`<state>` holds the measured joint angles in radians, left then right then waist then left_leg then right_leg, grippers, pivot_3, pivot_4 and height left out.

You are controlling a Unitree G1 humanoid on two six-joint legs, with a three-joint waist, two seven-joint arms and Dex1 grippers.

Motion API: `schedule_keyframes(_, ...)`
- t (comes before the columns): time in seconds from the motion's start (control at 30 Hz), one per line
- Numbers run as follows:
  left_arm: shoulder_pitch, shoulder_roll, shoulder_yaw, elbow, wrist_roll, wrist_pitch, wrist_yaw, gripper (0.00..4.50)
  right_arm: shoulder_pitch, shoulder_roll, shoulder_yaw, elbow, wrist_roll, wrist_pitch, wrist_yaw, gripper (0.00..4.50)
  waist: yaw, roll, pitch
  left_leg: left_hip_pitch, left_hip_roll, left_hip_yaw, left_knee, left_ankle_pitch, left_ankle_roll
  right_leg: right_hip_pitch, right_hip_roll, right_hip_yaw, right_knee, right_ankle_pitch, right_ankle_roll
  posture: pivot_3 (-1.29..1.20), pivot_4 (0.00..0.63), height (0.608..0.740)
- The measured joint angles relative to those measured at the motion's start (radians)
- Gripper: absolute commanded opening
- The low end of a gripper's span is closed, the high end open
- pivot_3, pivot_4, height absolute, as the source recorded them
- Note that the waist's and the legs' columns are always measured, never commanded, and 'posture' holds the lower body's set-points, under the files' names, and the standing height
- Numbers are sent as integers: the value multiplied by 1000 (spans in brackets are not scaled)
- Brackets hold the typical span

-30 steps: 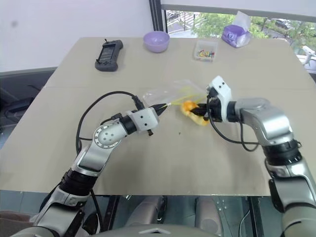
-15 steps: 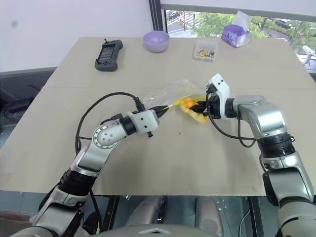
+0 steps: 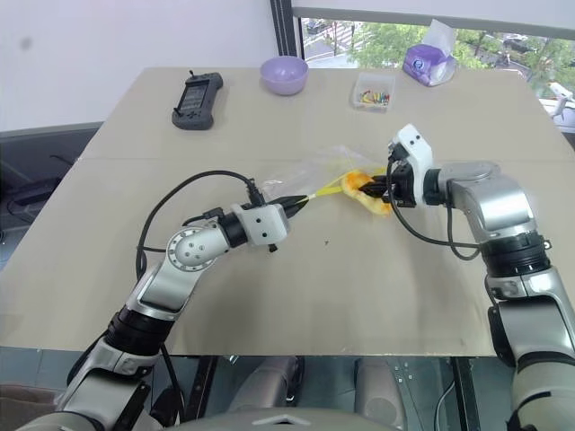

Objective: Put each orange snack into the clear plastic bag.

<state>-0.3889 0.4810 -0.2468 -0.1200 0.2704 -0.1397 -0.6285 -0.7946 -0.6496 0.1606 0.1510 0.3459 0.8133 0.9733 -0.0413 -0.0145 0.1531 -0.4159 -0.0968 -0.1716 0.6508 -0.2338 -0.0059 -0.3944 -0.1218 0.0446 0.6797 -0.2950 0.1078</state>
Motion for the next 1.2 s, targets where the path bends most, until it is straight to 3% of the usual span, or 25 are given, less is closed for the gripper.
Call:
schedule_keyframes(0.2, 0, 0, 0, 14, 0, -3, -2, 0, -20, 3, 0, 16, -20, -17, 2, 12, 1, 0, 0, 0, 0, 0, 0, 0, 0, 0, 0, 0, 0, 0, 0, 0, 150, 740)
schedule_keyframes(0.37, -2, -1, 0, 14, 0, -5, -3, 0, -15, 36, 9, -95, 8, 3, 21, 12, 0, 0, 0, 0, 0, 0, 0, 0, 0, 0, 0, 0, 0, 0, 0, 0, 150, 740)
schedule_keyframes(0.6, -3, -2, 0, 15, 0, -14, -7, 0, -19, 69, 29, 43, -82, -31, -60, 12, 2, 0, 0, 0, -1, 0, 0, 0, 0, -1, -1, 0, 0, 0, 0, 0, 150, 740)
schedule_keyframes(0.77, -16, -5, -1, 15, 0, -19, -9, 0, 4, 60, 57, -86, -46, -25, 21, 12, -4, 0, 0, 0, 0, 0, -1, 0, 0, -1, 0, 0, 0, 0, 0, 0, 150, 740)
schedule_keyframes(0.97, -28, -7, -3, 21, -2, -29, -13, 0, -48, 148, -1, 113, -90, -33, -154, 12, 2, 0, 0, 0, -1, -1, 0, 0, 0, -1, 0, 0, 1, 0, 0, 0, 150, 740)
schedule_keyframes(1.2, -61, -32, -26, 35, -12, -53, -22, 0, -23, 245, -25, 9, -13, 44, -176, 12, -5, 0, 0, 0, 0, 0, -1, 0, 0, -1, 0, 1, 0, 0, 0, 0, 150, 740)
